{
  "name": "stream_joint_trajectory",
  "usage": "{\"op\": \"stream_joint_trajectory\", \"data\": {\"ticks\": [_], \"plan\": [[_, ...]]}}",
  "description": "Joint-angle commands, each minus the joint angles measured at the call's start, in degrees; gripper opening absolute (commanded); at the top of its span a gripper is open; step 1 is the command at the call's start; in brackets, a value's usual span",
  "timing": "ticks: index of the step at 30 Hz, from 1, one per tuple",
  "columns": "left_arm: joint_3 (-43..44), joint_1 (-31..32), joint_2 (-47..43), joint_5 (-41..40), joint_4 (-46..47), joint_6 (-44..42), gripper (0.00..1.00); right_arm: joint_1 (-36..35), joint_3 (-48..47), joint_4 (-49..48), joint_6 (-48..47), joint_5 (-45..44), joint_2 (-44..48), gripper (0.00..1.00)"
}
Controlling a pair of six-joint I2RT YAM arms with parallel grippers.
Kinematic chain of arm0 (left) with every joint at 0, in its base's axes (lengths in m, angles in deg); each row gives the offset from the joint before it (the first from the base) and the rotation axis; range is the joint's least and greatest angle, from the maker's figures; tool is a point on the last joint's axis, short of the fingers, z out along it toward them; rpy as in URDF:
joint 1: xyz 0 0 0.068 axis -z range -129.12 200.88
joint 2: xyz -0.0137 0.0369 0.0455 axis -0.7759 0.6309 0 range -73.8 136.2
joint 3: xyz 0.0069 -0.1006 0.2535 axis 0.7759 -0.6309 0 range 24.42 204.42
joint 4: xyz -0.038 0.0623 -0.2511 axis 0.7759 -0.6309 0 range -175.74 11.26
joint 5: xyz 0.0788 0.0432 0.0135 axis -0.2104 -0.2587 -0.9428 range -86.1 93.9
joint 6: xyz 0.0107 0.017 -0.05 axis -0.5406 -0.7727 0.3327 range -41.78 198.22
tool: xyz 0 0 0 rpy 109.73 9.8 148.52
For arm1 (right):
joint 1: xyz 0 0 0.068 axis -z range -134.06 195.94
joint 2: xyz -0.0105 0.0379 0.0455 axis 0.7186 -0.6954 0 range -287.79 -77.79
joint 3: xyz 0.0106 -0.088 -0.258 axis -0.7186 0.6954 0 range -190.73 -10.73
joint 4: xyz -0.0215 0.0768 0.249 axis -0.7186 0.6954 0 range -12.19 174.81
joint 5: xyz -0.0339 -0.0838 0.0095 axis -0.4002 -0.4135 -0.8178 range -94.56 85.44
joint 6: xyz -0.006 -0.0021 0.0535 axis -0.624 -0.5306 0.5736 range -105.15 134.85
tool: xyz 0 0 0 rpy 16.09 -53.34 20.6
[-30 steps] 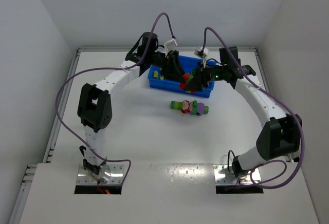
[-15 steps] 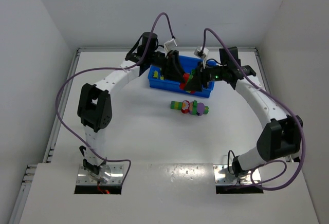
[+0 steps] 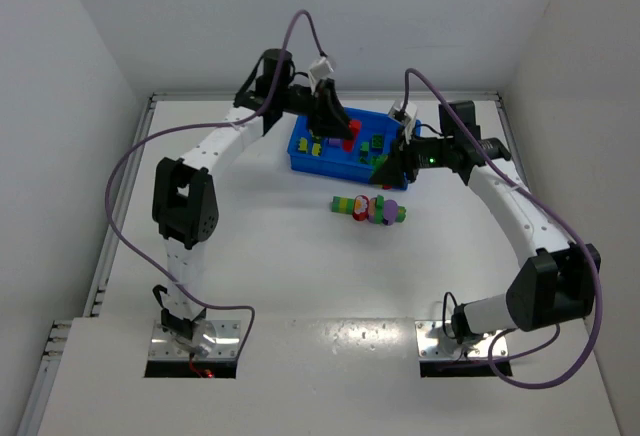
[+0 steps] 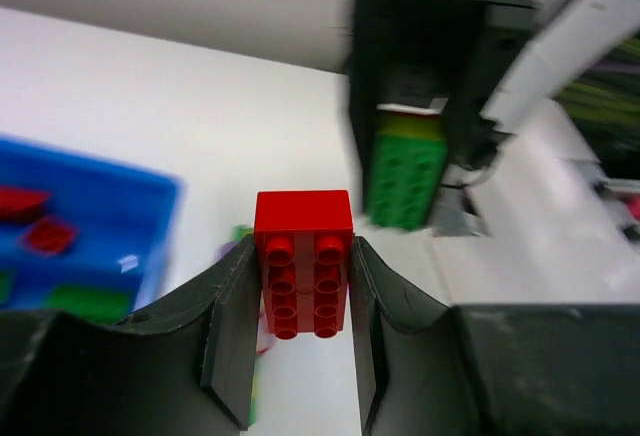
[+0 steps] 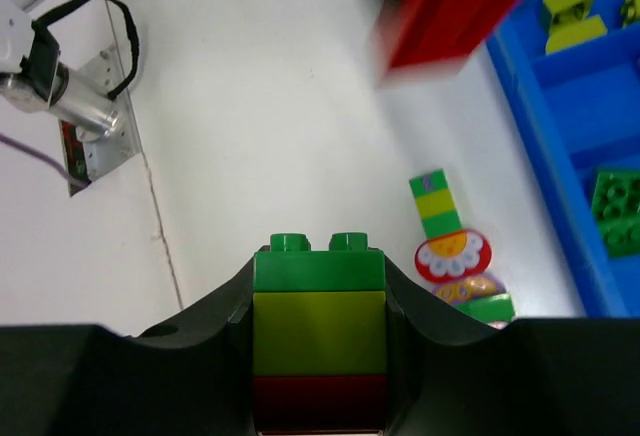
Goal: Sort the legos into containers by color
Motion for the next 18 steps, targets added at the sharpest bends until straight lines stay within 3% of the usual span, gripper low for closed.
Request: {"op": "stream_joint_trajectory", "data": {"ticks": [1,5,10,14,18], "plan": [[4.01,-5.07,1.5,-5.65,3.09,-0.86,0.0,0.81,1.68,2.78,-2.86,0.51,4.38,0.07],[4.62,-4.29,3.79,-9.6,8.89,4.48,0.0,1.86,3.18,3.4,-2.86,-0.01,6.58,0.06],[8.75,1.16,9.94,-16.27,8.9,5.99,0.01,1.86,4.33,2.88,-1.8,-4.48,8.34,0.06],[11.29,5.02,15.21,-20.41,14.69,12.65,0.08,2.39,4.33,1.74,0.92,-7.48,9.48,0.06],[15.34,7.31,19.78,-24.45,15.58,13.2,0.1,2.92,4.33,2.26,1.62,-8.19,10.02,0.06]]}}
